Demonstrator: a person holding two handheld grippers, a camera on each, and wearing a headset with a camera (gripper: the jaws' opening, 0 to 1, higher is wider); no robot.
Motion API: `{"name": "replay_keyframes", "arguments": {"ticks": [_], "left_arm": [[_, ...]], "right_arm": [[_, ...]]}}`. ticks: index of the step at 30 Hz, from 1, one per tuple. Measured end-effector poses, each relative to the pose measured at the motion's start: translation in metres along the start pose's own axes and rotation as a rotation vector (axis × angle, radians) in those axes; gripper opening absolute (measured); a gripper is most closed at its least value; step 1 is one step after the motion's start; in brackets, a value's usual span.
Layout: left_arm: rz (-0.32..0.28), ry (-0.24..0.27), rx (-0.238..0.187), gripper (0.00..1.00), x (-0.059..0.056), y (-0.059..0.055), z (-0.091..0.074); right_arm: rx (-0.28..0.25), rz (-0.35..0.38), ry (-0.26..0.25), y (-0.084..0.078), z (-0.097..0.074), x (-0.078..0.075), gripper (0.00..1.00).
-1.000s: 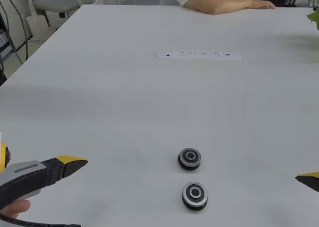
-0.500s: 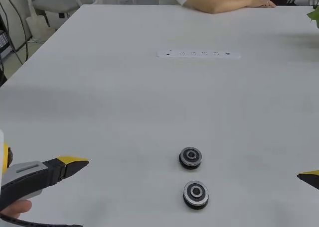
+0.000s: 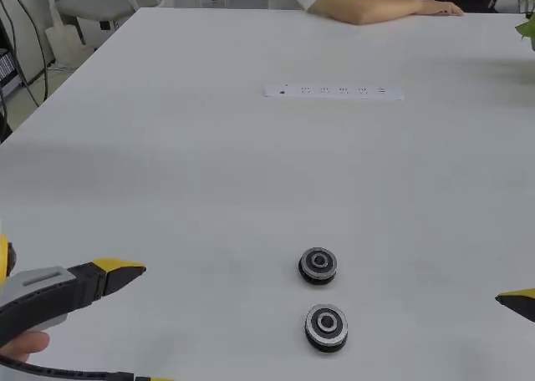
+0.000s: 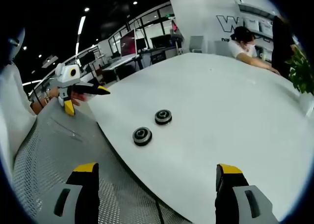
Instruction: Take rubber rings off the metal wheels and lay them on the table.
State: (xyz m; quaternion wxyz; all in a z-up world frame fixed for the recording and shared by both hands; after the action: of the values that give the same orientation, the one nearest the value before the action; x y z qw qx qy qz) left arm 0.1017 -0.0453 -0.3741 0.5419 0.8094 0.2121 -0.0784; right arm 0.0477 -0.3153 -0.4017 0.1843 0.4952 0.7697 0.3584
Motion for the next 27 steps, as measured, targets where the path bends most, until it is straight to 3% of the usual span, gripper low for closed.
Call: {"name": "replay_keyframes", "arguments": {"ticks": [18,27], "left_arm": [[0.005,0.007,-0.004,0.96,0.0005,0.0010,-0.0011],[0.018,0.000,0.015,0.96,-0.0002,0.0003,-0.0013]], "right_arm": [[0.002,-0.007,0.003,0.0000,-0.0007,0.0010,0.97],[-0.010,-0.002,-0.005,0.0019,-0.0015,-0.0011,0.97]]}}
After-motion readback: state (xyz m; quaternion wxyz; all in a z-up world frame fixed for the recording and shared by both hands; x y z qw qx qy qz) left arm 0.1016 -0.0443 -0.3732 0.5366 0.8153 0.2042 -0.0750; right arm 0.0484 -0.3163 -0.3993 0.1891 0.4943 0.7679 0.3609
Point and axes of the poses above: the centre of the closed fingertips' face, and the gripper's own axes: z roughly forward along the fingers, x roughly to its left, y roughly out of its top, the point moved 4 cm from there along -z, roughly backward along the fingers, and after that the axes turned 13 degrees about -y, right-handed, at the moved point
